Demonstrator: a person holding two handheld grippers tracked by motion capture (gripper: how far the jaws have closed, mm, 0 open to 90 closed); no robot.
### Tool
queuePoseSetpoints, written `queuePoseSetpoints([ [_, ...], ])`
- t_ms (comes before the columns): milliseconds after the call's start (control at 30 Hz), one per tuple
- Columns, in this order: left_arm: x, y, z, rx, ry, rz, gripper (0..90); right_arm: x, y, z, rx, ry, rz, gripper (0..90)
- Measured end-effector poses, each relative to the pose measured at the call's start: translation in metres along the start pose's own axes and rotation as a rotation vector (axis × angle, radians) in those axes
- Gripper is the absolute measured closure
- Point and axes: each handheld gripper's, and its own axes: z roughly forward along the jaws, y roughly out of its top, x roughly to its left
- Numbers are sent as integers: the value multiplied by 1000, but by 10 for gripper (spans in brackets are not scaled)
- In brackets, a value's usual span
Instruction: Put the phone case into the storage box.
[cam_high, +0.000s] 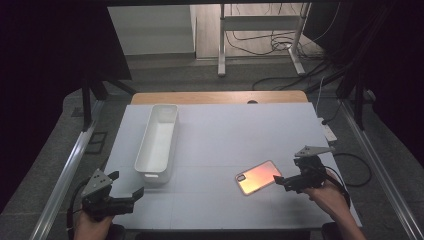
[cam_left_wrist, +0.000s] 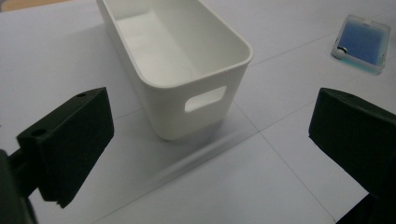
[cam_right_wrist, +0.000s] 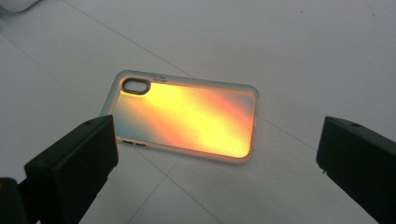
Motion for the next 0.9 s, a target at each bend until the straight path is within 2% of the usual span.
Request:
queuePoseSetpoints([
  [500, 0, 0, 0, 0, 1, 2, 9, 6, 11, 13, 18, 20, 12, 0],
  [900, 0, 0, 0, 1, -1, 1, 10, 13, 23, 26, 44, 16, -26, 0],
])
